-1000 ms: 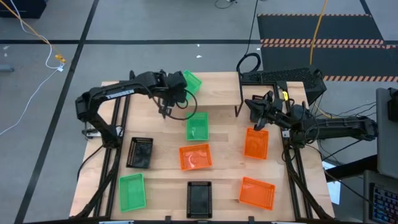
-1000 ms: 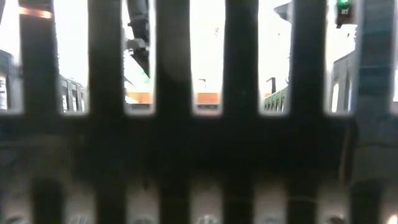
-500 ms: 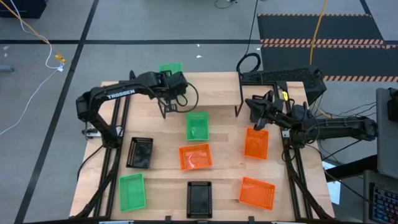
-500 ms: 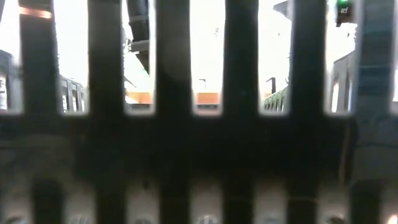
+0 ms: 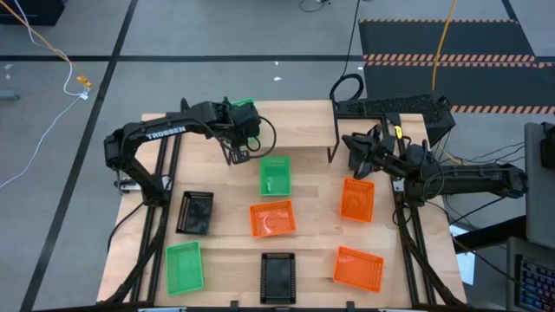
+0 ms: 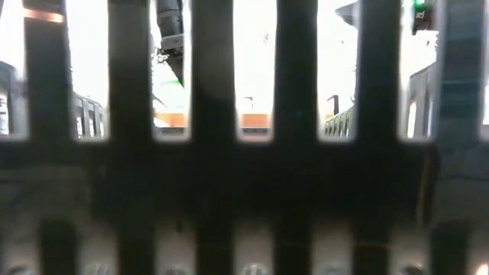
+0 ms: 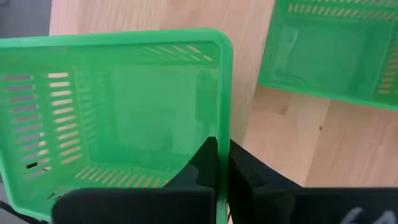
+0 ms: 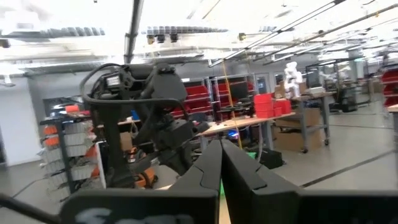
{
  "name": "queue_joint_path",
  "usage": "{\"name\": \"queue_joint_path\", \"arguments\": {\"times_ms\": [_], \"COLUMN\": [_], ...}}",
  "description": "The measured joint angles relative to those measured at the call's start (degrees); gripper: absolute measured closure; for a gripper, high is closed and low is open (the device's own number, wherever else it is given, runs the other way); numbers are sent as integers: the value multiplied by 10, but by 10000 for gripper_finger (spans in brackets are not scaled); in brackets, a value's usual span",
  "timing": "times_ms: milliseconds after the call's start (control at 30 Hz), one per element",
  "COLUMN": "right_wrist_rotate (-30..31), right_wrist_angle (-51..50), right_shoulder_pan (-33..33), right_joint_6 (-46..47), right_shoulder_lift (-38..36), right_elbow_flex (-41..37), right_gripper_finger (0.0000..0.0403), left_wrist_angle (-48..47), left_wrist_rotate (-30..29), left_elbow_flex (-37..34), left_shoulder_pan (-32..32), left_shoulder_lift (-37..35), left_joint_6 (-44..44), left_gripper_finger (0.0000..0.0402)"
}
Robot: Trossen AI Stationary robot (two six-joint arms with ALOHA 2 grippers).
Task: Stack baskets on shelf by color
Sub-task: Put the top green bin on the shelf, then stack the top green bin on top of the green bin on the shelf
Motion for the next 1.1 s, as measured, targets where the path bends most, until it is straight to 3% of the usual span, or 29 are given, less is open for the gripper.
{"name": "queue_joint_path", "arguments": {"times_ms": [367,667,800,867,1000,1100], "right_wrist_rotate": [0,0,0,0,-7,-28], "right_wrist_angle": [0,5,5,7,9,16], "right_shoulder_pan": [0,0,0,0,0,0], "right_joint_6": [7,6,5,6,15,23], "right_shoulder_lift": [0,0,0,0,0,1], "right_elbow_flex": [0,0,0,0,0,0], "right_gripper_finger": [403,403,403,403,403,403], "left_wrist_angle": [-15,-11,26,53,115,199], "left_wrist_rotate": [-19,-100,-103,-79,62,78], "left_elbow_flex": [0,1,1,1,-6,-52], "left_shoulder_pan": [0,-57,-102,-126,-177,-218], "left_shoulder_lift": [0,-36,-64,-72,-67,-40], "left_joint_6": [48,74,82,63,45,41], "left_gripper_finger": [255,210,199,198,205,216]}}
